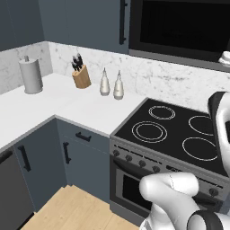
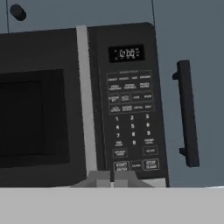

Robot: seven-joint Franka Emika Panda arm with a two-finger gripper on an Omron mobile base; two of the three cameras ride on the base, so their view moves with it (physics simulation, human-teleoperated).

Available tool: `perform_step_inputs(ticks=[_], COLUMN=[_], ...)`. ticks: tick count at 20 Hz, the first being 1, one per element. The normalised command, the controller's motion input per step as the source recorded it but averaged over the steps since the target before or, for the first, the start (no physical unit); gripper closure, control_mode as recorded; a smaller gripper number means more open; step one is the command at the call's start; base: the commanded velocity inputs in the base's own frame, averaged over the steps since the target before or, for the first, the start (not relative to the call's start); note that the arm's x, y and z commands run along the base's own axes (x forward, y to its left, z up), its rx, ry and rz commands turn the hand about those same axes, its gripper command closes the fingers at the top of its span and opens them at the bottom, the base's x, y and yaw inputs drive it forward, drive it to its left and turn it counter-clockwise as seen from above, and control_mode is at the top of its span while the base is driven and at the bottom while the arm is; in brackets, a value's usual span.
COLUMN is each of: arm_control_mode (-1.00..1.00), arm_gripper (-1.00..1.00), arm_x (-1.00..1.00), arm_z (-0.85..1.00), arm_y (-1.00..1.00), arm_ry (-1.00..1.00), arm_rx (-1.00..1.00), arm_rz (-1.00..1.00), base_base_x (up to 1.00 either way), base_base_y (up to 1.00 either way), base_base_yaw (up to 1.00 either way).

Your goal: Pick the potato from the sink and place it in the bowl. Then pick the bowl and place it in the microwave. Then close the microwave door and press the start button.

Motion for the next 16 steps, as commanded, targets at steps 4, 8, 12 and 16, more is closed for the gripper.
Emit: perform_step_inputs(ticks=[4,8,12,16], arm_control_mode=[-1.0,-1.0,-1.0,-1.0], arm_gripper=[1.0,1.0,1.0,1.0], arm_x=[0.18,0.06,0.01,0.0], arm_z=[0.0,0.08,0.07,-0.01], arm_y=[0.0,0.0,-0.15,-0.16], arm_ry=[0.1,0.01,0.0,0.04], arm_rx=[-0.08,0.0,0.0,0.0], arm_rz=[0.11,0.03,0.0,0.0], base_base_x=[0.0,0.0,0.0,0.0], base_base_y=[0.0,0.0,0.0,0.0], base_base_yaw=[0.0,0.0,0.0,0.0])
